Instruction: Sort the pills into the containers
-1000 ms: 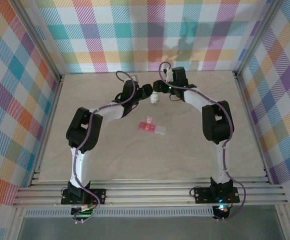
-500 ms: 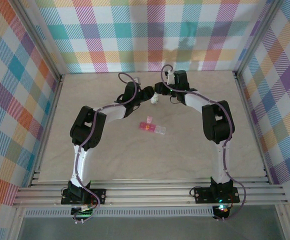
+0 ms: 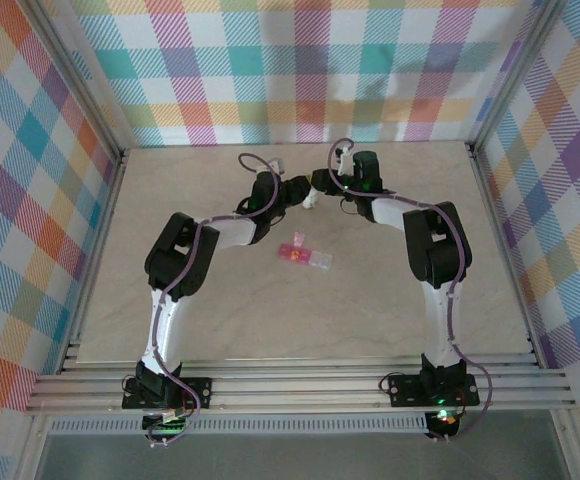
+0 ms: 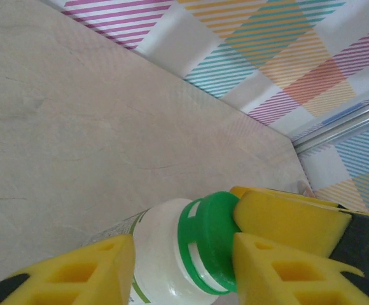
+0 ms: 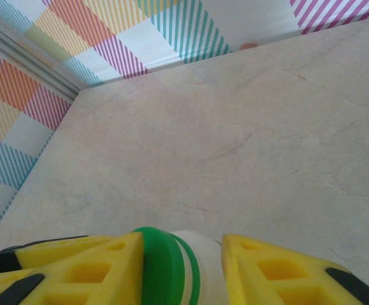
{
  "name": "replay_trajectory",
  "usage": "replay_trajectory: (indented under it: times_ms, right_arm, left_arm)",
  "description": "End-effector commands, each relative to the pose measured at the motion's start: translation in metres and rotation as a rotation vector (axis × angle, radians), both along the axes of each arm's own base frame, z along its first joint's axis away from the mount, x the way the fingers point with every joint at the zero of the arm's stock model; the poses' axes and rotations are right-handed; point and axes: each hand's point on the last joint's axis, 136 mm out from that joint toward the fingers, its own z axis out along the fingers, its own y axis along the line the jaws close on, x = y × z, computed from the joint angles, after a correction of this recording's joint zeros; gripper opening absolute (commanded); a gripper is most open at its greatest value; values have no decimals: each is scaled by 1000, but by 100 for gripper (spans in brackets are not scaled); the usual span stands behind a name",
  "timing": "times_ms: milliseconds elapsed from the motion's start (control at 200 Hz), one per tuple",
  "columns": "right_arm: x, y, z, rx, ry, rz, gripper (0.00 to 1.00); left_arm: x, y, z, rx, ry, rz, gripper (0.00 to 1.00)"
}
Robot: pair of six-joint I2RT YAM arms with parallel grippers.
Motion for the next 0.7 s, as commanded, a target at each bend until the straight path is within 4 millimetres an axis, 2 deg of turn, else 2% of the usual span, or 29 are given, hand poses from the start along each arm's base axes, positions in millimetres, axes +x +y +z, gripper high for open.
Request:
replay_trajectory:
  times_ms: [0,55,180,370,455,535,695]
  right_arm:
    - [-25,-4,-61,-3,215,-18,34]
    - [-26,-5,-67,15,250,-38,31]
    - [-32,-8,-85,62,334,-91,23]
    - [-41,-14,-102,87,414,-168,22]
    - [-40,-10,-94,77,381,-149,24]
    - [-35,-10,-82,73,355,-150,26]
    - [-20,-8,-41,91,285,-144,29]
  left_arm:
    - [-39,-22,-68,74,136,-81,35]
    - [-41,-19,-76,63,153,-67,29]
    - [-45,-19,-94,52,193,-57,25]
    - [-55,-18,-115,63,229,-41,23]
    - [-52,-18,-111,68,227,-50,23]
    - [-43,-17,-96,70,212,-51,23]
    - [-25,-13,-65,61,182,-47,23]
